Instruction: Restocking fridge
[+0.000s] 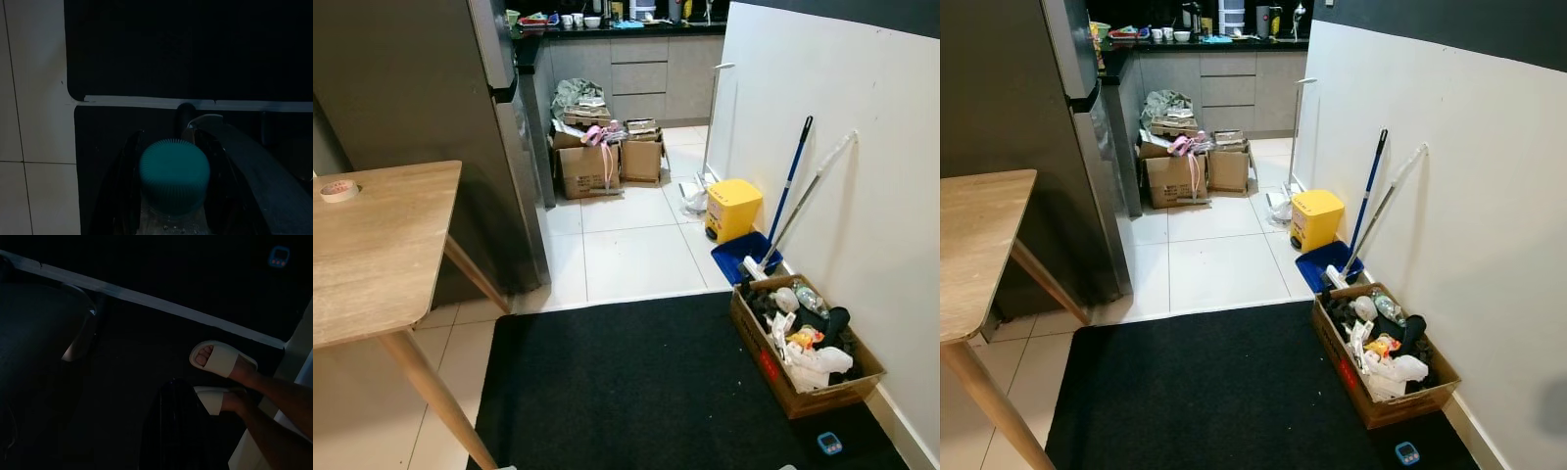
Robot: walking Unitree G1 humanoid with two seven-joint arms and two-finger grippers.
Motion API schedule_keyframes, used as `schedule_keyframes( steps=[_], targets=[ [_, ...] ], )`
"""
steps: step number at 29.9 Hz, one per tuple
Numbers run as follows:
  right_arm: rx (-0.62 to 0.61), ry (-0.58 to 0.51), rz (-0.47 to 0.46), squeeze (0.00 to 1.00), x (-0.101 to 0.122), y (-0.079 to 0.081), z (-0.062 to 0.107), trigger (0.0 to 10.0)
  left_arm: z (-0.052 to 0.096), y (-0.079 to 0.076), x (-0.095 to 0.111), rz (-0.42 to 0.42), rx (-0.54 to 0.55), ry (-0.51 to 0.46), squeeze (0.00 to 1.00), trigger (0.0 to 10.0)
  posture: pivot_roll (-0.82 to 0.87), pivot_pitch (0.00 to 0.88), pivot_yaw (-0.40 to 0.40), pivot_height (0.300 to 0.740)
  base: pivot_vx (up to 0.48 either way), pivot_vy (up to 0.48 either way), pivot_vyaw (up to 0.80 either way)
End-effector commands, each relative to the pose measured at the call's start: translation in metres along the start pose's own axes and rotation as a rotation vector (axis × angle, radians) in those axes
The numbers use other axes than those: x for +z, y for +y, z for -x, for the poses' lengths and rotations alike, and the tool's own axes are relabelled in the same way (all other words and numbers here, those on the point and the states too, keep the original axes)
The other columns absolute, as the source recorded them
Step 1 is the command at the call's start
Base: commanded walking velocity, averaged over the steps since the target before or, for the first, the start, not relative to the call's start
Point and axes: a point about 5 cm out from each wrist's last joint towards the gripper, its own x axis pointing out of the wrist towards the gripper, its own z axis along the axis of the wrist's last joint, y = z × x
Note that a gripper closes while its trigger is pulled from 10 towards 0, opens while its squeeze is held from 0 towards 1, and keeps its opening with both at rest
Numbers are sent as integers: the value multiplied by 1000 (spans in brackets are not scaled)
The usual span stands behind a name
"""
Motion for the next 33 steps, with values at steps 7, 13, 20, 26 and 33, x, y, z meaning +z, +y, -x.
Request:
schedule_keyframes(
  steps=[7,13,20,26,33],
  targets=[
    [-1,-2,-11,0,3,1,0,10000,1,2,-5,-3,3,28,0,10000,-61,0,8,740,0,0,0],
    [-1,-4,-14,0,3,2,0,10000,1,2,-5,-6,4,30,0,10000,-63,0,9,740,0,0,0],
    [4,-1,-13,0,2,3,-1,10000,1,2,-8,-8,5,42,0,10000,-59,0,6,740,0,0,0],
    [7,1,-13,0,2,3,-1,10000,1,2,-10,-9,5,48,0,10000,-57,0,7,740,0,0,0],
    [9,-1,-11,0,2,4,-1,10000,2,4,-10,8,18,39,0,10000,-59,0,6,740,0,0,0]
  ],
)
